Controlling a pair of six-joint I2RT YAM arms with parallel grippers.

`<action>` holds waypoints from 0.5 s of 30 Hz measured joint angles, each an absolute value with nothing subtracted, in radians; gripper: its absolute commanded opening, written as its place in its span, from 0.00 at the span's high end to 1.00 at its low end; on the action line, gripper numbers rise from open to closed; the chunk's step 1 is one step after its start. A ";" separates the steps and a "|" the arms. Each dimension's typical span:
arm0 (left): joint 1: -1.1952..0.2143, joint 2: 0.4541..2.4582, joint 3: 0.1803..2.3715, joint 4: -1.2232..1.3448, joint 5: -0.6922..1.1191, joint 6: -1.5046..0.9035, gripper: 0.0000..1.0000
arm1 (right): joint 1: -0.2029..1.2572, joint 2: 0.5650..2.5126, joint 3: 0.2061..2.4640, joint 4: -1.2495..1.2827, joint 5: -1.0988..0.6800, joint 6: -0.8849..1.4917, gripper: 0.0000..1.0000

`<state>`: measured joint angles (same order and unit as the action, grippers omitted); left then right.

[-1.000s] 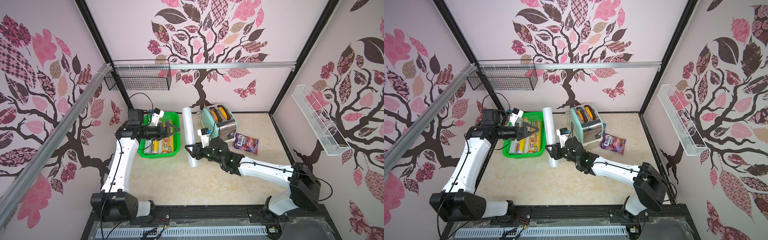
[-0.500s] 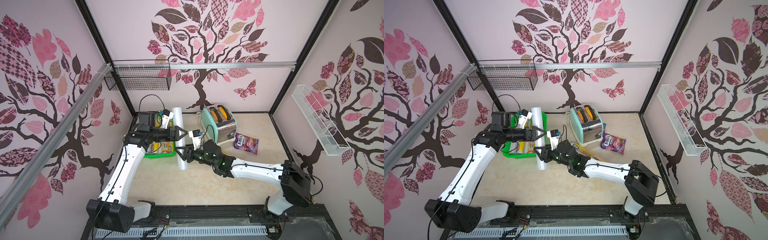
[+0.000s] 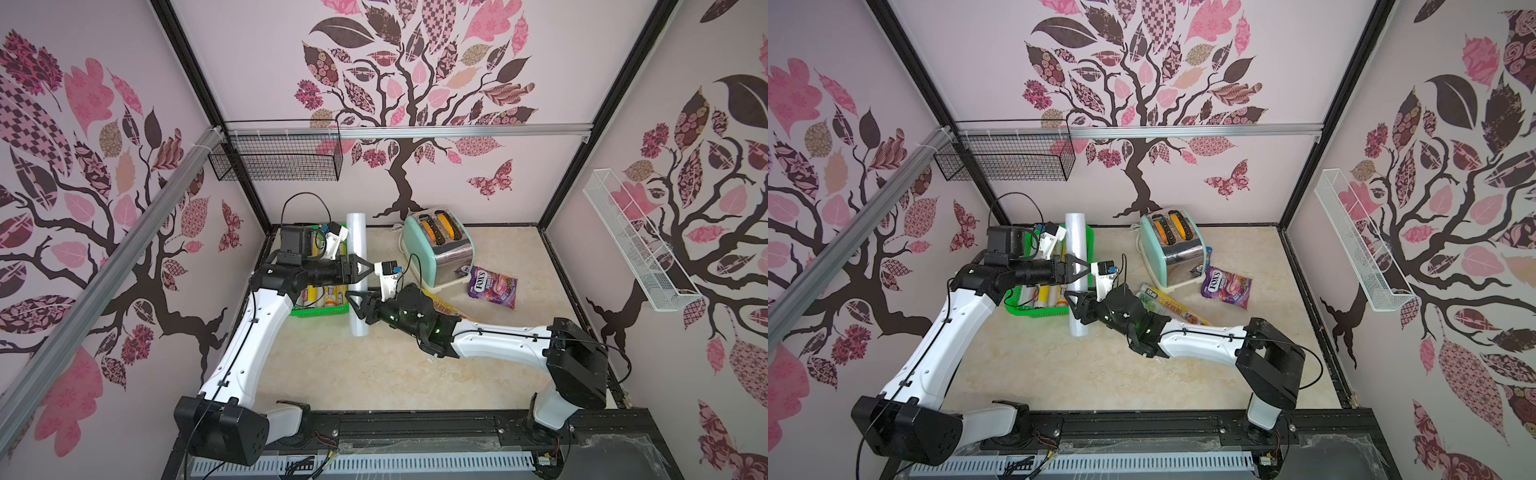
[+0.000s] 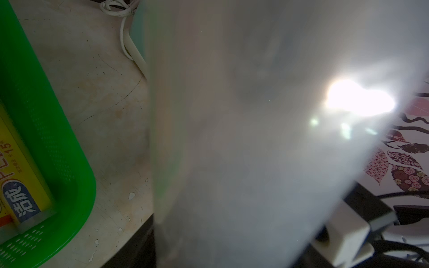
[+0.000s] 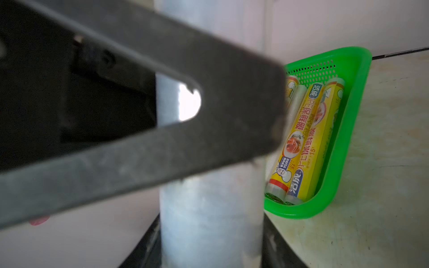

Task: Put the plastic wrap into the basket
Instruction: Pick up the plastic wrap from the center of the board.

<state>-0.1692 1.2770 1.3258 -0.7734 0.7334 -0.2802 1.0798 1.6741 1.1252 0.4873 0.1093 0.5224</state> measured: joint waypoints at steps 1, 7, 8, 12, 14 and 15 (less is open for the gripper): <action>-0.169 1.277 1.326 -0.775 0.733 -0.276 0.31 | 1.080 1.674 1.131 0.487 0.117 0.510 0.63; -0.169 1.278 1.327 -0.776 0.746 -0.267 0.38 | 1.077 1.674 1.158 0.469 0.158 0.451 0.65; -0.169 1.278 1.329 -0.775 0.747 -0.267 0.39 | 1.077 1.675 1.161 0.467 0.161 0.449 0.66; -0.169 1.284 1.346 -0.776 0.745 -0.252 0.45 | 1.076 1.676 1.176 0.456 0.173 0.448 0.66; -0.169 1.285 1.348 -0.769 0.737 -0.231 0.50 | 1.076 1.676 1.182 0.453 0.178 0.452 0.63; -0.167 1.285 1.348 -0.765 0.731 -0.229 0.51 | 1.074 1.676 1.184 0.453 0.179 0.455 0.61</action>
